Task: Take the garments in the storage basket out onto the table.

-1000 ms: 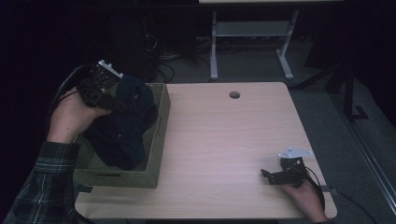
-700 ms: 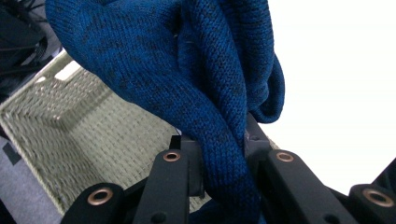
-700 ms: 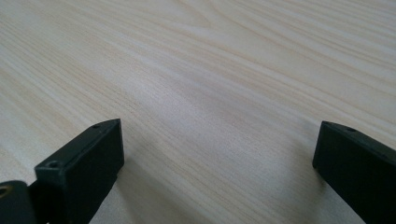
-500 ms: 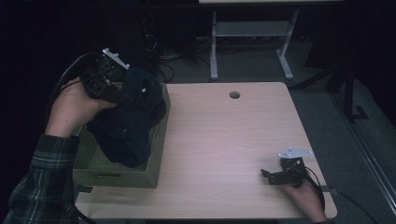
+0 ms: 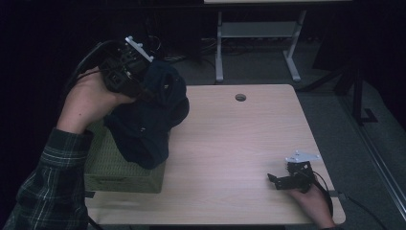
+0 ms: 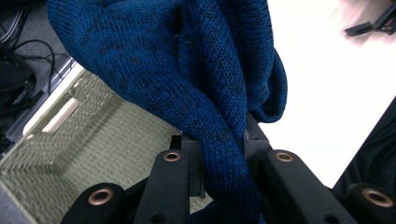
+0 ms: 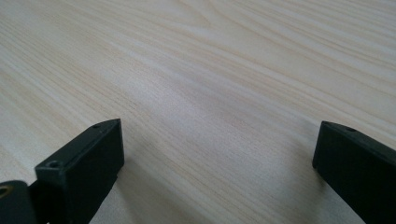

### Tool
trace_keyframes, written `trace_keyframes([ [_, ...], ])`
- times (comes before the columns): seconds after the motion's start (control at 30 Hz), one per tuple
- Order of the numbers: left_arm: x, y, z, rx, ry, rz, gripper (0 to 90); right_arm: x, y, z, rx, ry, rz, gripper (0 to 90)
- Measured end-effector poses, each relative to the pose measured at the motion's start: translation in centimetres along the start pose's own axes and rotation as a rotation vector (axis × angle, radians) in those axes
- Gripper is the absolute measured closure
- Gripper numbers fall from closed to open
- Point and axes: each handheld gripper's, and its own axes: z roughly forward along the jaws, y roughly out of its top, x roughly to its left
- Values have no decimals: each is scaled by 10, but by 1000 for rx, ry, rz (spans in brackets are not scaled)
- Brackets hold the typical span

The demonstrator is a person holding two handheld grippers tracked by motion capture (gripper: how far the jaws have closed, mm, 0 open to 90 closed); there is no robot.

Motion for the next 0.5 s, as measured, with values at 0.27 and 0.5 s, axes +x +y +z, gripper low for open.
trace_keyframes([
  [0.27, -13, 17, 2, -6, -24, 47, 766, 0, 0, 0, 0, 0, 0, 17],
  [0.5, -22, 33, 11, -18, -63, 76, 766, 0, 0, 0, 0, 0, 0, 16],
])
